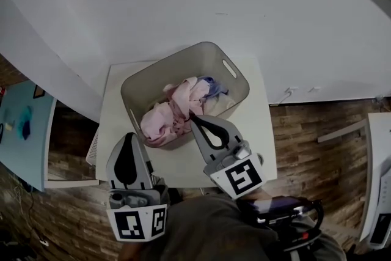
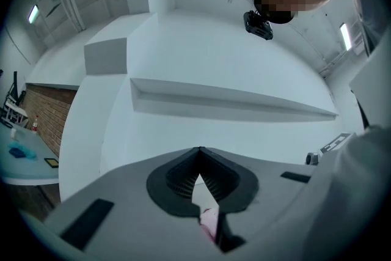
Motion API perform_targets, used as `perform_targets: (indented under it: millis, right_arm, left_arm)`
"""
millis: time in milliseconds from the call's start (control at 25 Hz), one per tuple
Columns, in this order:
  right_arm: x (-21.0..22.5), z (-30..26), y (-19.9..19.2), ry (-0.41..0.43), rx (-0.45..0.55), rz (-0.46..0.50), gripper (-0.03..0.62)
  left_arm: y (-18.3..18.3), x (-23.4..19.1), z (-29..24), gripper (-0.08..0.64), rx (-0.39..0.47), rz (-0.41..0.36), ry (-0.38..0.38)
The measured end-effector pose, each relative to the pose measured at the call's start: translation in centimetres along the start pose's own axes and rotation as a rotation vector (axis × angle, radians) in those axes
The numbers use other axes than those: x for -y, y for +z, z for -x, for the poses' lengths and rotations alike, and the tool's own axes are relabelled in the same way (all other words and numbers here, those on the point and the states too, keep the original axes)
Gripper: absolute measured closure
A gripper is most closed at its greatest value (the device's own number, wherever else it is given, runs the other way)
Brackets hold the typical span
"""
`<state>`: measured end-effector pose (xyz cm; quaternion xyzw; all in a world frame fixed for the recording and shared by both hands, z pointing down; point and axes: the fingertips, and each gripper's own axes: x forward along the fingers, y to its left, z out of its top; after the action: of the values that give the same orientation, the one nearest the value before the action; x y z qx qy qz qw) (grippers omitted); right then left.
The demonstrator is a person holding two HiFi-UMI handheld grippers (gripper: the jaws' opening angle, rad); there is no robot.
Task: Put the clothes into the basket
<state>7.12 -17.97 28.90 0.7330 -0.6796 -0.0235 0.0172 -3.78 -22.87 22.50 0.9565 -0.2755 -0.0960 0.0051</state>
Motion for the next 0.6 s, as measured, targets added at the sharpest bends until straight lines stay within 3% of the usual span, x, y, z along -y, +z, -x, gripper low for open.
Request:
perform_targets:
  millis: [600]
  right_arm:
    - [-0.1,1.2,1.2,-0.003,0.052,-0.023,0.584]
  left_arm:
    - [0.0,1.5,0.4,0.552,-0.02,-0.028,-0.031]
